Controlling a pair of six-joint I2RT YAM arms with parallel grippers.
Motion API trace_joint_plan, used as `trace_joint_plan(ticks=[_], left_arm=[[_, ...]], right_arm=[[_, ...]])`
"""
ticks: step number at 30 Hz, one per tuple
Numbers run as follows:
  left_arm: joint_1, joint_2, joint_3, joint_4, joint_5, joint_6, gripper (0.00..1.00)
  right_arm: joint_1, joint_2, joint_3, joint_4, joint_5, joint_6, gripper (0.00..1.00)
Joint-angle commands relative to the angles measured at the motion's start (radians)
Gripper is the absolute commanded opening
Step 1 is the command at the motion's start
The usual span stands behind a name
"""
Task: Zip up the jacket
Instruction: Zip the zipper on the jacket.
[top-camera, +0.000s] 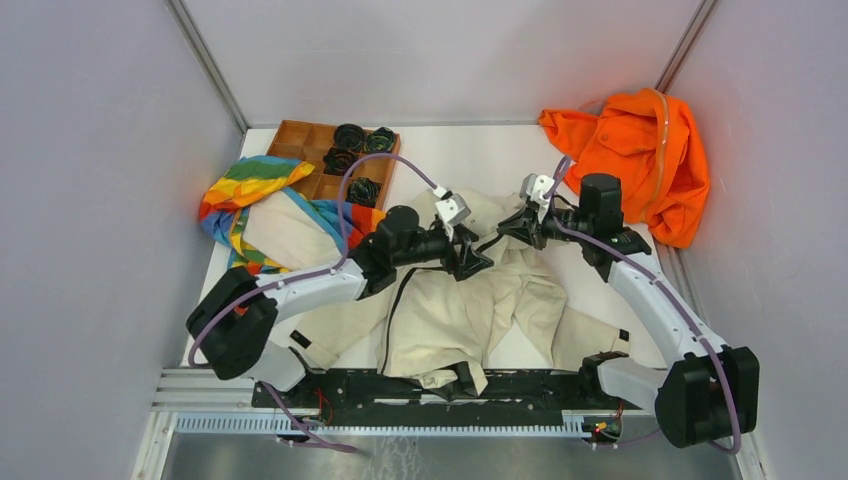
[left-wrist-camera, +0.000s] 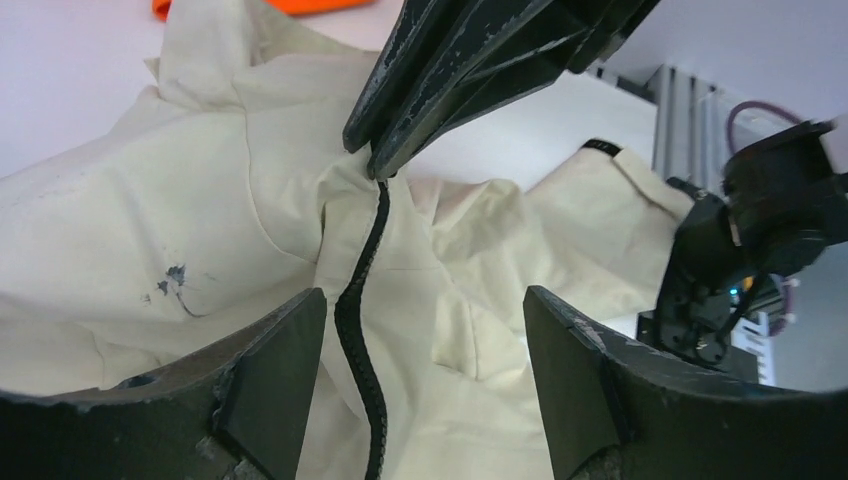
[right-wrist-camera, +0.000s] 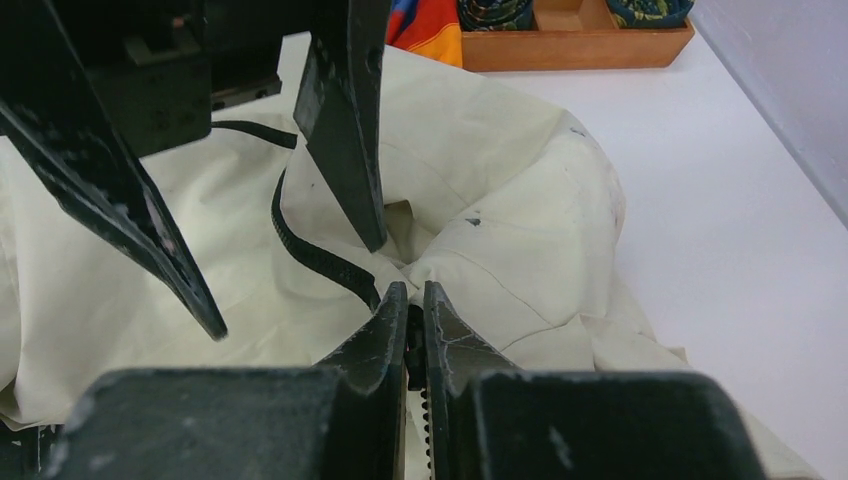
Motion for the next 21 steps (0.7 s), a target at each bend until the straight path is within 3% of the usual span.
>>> trace_joint_plan(ticks=[1,6,11,14,19,21], left_arm=[[-0.032,0.074,0.102,-0.073,-0.121,0.146,0.80],[-0.047,0.158,0.201,-0.129,-0.166,0.187,0.80],[-0.047,0.208,0.261,-0.172,-0.178,0.173,0.69],[-0.047,0.229,0.287,-0.188,-0.158,0.160,0.53],[-0.045,0.249,0.308,-0.212,-0.119,0.155,0.12],[-0.042,0.248,0.309,-0.214,-0.091,0.155,0.02]], right_arm=[[0.003,0.016,0.026,0.012,0.018,0.023,0.02],[0.004,0.024,0.036,-0.008,0.033,0.019,0.02],[0.003,0.038,0.057,-0.050,0.055,0.005,0.03],[0.002,0.047,0.071,-0.074,0.067,0.001,0.03],[-0.011,0.057,0.098,-0.116,0.081,0.003,0.04],[-0.019,0.058,0.107,-0.125,0.086,0.010,0.05]])
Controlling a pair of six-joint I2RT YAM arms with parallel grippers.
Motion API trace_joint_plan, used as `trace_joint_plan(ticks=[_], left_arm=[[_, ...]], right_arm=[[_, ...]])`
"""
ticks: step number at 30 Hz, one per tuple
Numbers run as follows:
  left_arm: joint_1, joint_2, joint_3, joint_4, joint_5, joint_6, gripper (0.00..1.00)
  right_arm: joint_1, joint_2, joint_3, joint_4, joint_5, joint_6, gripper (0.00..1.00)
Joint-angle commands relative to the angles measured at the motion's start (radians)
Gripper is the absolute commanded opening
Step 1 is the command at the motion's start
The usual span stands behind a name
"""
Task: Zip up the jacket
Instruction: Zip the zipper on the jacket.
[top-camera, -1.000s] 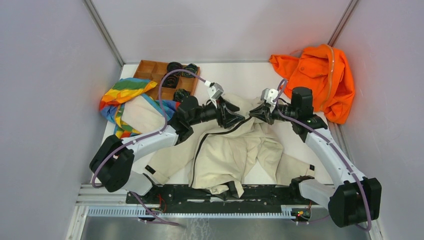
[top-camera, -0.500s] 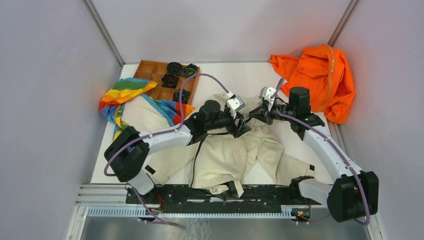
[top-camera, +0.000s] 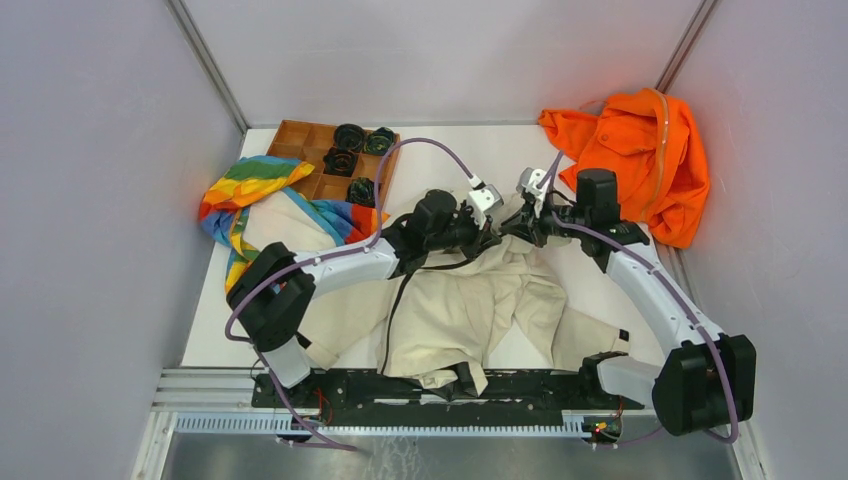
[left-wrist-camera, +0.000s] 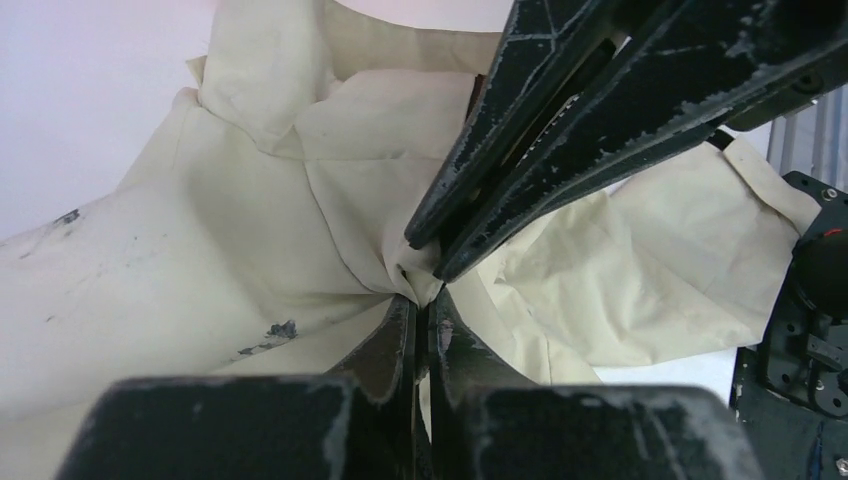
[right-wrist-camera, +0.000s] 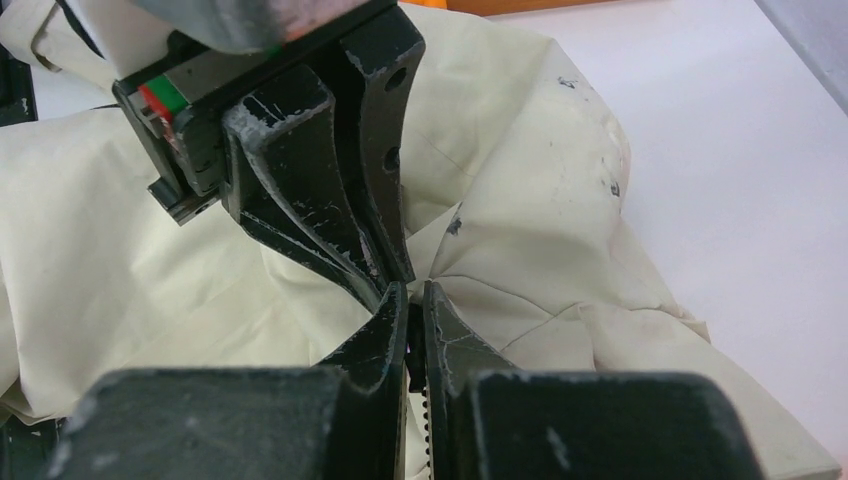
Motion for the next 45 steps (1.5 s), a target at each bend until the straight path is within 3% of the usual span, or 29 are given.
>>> trace_joint_plan(ticks=[1,3,8,16,21,28,31,38,45], left_arm=[[0.003,0.009,0.039,-0.009,0.061,0.006,0.02],[0.011,0.009,0.053,-0.034,0.097,-0.030,0.02],[0.041,0.024,0.130,-0.151,0.180,-0.130,0.02],[0.048,0.061,0.212,-0.273,0.256,-0.192,0.02],[0.048,0.063,0.229,-0.292,0.268,-0.197,0.02],[0.049,0.058,0.245,-0.323,0.282,-0.206,0.02],[0.048,0.061,0.250,-0.323,0.288,-0.214,0.02],[0.048,0.072,0.276,-0.344,0.310,-0.270,0.02],[0.048,0.113,0.349,-0.414,0.349,-0.435,0.02]], right_arm=[[-0.018,0.004,0.066,-0.036,0.018,0.011,0.06],[-0.032,0.010,0.086,-0.057,0.018,0.014,0.09],[-0.092,0.026,0.145,-0.134,-0.024,0.009,0.32],[-0.163,0.016,0.223,-0.243,-0.117,-0.051,0.48],[-0.181,0.014,0.263,-0.371,-0.187,-0.245,0.66],[-0.181,0.054,0.374,-0.683,-0.229,-0.576,0.74],[-0.179,0.032,0.353,-0.734,-0.220,-0.635,0.78],[-0.141,-0.189,0.109,-0.480,-0.130,-0.498,0.74],[-0.088,-0.570,-0.288,0.040,0.047,-0.159,0.74]])
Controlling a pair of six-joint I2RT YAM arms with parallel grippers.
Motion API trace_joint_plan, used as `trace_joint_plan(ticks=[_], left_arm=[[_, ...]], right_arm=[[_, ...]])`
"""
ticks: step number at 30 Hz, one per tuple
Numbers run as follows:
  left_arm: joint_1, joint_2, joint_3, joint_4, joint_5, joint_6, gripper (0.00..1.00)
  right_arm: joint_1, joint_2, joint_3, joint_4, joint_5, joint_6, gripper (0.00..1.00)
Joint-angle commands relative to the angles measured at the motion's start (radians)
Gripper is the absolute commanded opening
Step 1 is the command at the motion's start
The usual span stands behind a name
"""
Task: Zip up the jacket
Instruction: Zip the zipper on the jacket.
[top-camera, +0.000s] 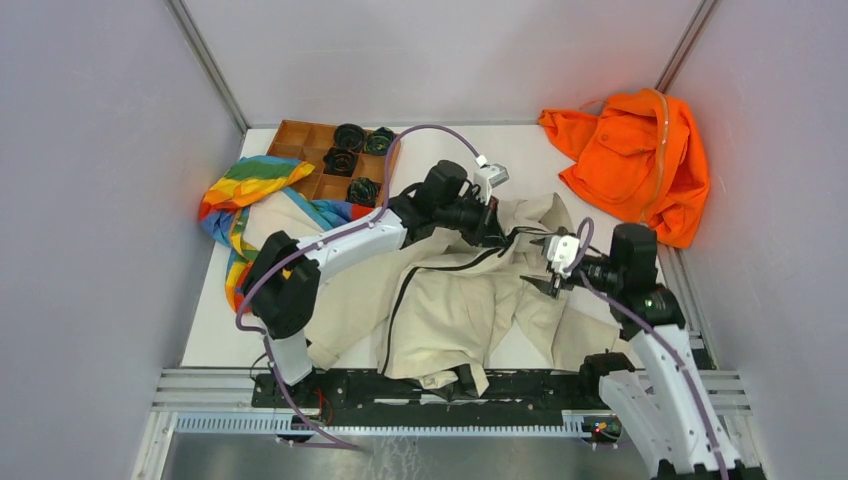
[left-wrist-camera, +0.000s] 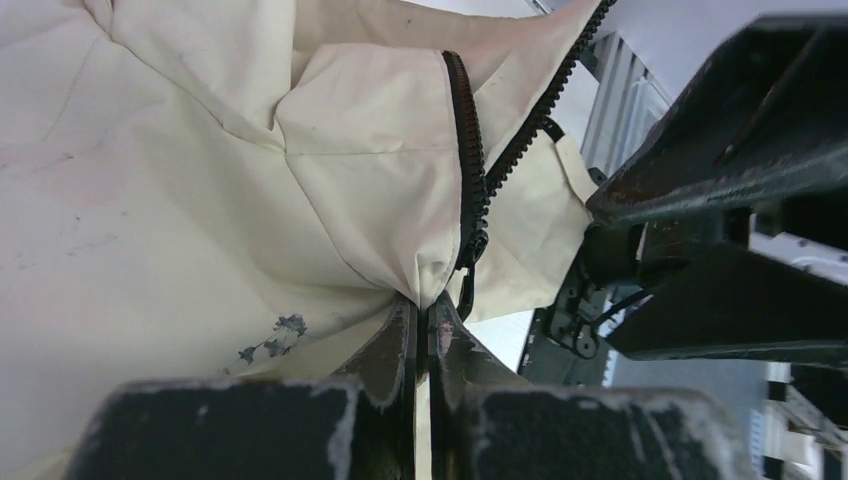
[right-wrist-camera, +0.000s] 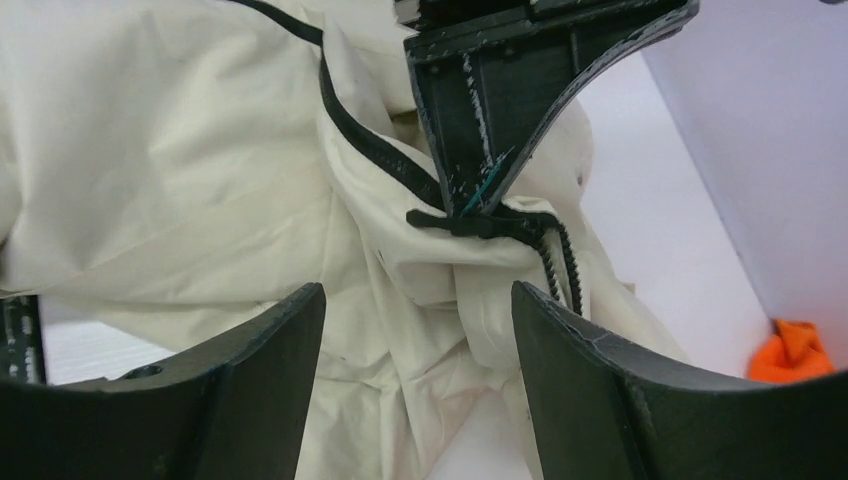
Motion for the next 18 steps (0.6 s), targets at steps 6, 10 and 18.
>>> trace_joint_plan(ticks=[6,10,18], left_arm=[[-0.007,0.047,0.137,-0.130,0.064,-0.263,0.02],[-0.024,0.035,0.160,-0.175,-0.010,-0.291,0.02],[-0.070,0.008,0.154,-0.159,-0.139,-0.383,0.02]], right_arm=[[0.037,-0.180,-0.251,0.509,0.191,0.489,0.72],[0.086,-0.171,-0.269,0.605,0.270,0.628,0.72],[0.209,-0.177,-0.301,0.615,0.400,0.683,0.67]])
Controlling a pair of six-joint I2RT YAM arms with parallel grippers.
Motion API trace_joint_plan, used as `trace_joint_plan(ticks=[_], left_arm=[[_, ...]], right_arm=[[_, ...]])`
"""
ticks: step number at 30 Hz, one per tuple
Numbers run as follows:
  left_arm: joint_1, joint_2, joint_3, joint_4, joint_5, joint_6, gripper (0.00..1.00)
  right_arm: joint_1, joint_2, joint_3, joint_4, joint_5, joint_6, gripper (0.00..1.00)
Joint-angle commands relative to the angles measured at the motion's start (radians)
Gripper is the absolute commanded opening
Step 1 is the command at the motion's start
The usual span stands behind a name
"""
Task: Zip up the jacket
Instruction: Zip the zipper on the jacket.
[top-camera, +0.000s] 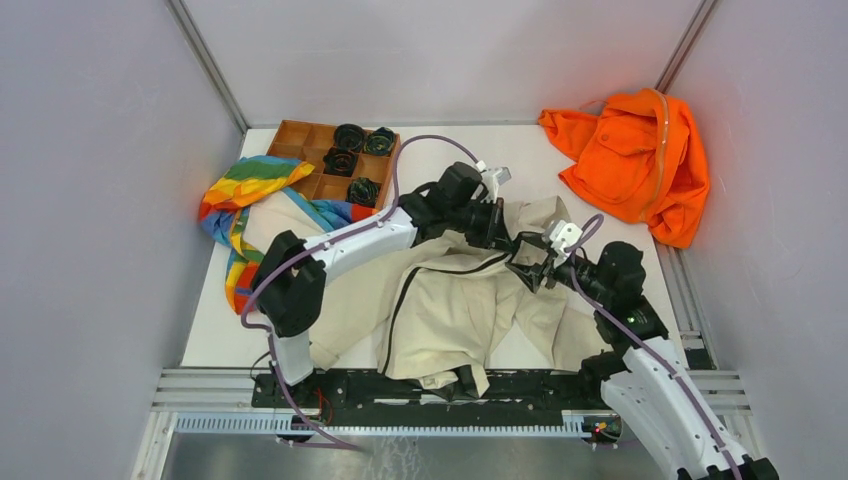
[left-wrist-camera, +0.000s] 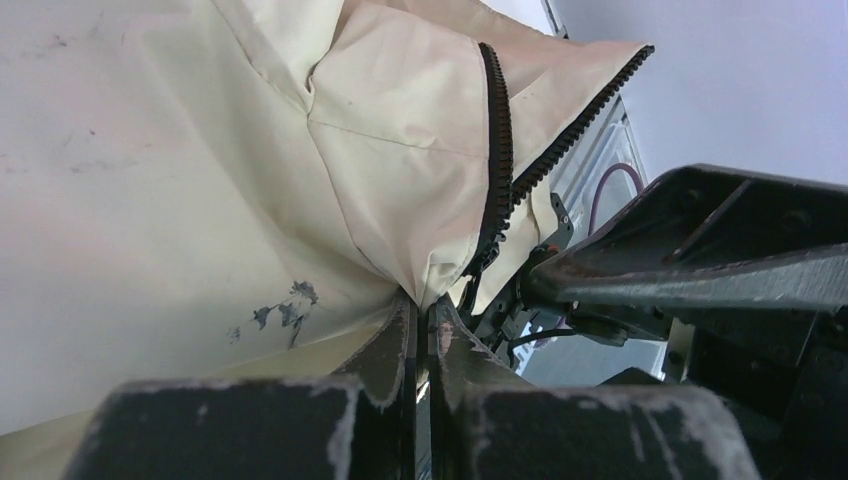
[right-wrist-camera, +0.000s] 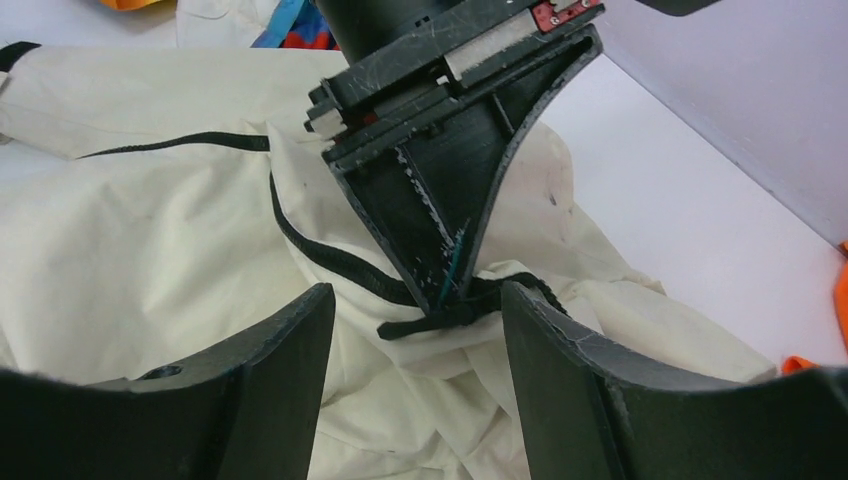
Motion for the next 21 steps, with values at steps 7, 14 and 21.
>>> trace_joint_plan(ticks=[7,14,21], left_arm=[[-0.041,-0.080,0.038,0.018,-0.149,-0.129,0.02],[-0.053,-0.091,0.041,0.021,-0.187,-0.171,0.02],[-0.076,-0.079,0.067,0.008,-0.186,-0.182,0.02]], right_arm=[[0.107,0.026,-0.006,-0.021,0.247,0.058,0.62],[0.131,0.041,-0.012,-0.014,0.317,0.055,0.63],[0.134,0.058,-0.022,0.044,0.362,0.050,0.56]])
